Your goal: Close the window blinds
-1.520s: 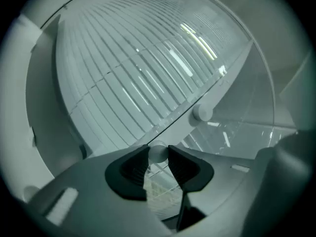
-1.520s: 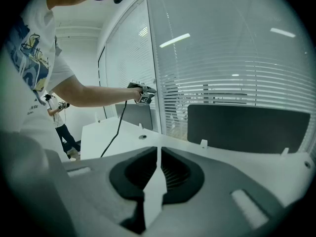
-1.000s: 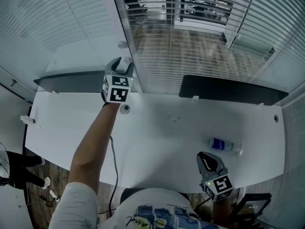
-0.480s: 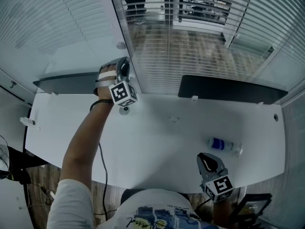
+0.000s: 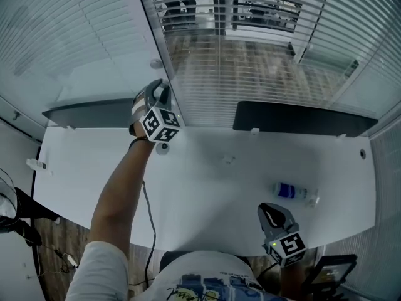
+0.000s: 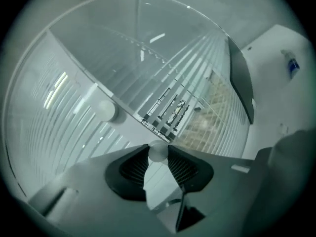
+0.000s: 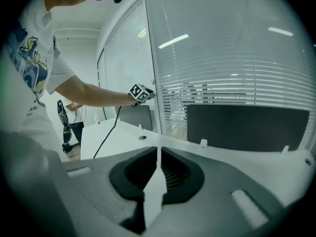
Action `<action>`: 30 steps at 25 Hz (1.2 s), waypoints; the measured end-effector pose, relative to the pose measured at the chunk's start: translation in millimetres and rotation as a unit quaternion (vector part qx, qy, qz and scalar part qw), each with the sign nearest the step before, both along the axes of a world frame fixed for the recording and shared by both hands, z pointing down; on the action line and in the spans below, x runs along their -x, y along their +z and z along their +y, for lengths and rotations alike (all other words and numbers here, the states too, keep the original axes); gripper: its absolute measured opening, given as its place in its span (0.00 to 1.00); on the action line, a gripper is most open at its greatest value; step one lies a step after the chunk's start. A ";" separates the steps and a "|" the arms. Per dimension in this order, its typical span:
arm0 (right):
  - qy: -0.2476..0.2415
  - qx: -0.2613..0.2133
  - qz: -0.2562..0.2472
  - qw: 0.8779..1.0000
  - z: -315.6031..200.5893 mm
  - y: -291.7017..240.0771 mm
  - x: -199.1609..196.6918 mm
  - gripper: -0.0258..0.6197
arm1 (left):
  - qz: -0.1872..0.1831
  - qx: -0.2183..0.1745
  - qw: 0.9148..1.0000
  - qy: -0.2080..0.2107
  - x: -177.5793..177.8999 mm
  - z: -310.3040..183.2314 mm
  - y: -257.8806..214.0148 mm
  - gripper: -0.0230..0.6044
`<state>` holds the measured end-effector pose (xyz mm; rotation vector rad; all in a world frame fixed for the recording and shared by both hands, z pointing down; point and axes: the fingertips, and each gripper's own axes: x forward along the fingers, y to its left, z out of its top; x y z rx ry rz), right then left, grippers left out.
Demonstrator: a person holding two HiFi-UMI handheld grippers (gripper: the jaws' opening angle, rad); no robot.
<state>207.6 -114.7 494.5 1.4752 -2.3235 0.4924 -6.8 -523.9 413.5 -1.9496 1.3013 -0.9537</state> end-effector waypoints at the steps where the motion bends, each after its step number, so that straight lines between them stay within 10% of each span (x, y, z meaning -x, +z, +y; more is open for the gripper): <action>1: 0.001 0.000 0.000 1.000 -1.5 -1.8 0.8 0.06 | 0.032 0.010 0.999 -0.006 1.5 -1.2 -2.7 0.23; 6: 0.000 -0.001 -0.004 1.000 4.2 7.6 -3.6 0.06 | 0.245 0.083 0.965 -0.042 3.7 4.2 -1.7 0.23; 12: -0.004 -0.007 0.004 1.000 1.3 2.5 -2.3 0.06 | 0.444 0.158 0.879 -0.073 8.3 3.8 -2.9 0.23; 16: -0.003 -0.005 0.002 1.000 2.2 6.4 -3.6 0.06 | 0.560 0.203 0.799 -0.079 8.8 2.0 0.1 0.23; 18: -0.003 -0.004 0.003 1.000 1.7 4.9 -2.8 0.06 | 0.591 0.214 0.773 -0.082 9.8 1.5 0.6 0.23; 21: -0.003 -0.004 0.004 1.000 1.9 6.4 -3.3 0.06 | 0.573 0.207 0.789 -0.080 9.8 1.1 0.8 0.23; 30: -0.002 -0.007 0.001 1.000 0.8 4.2 -2.6 0.06 | 0.329 0.115 0.935 -0.058 12.4 8.3 -7.2 0.30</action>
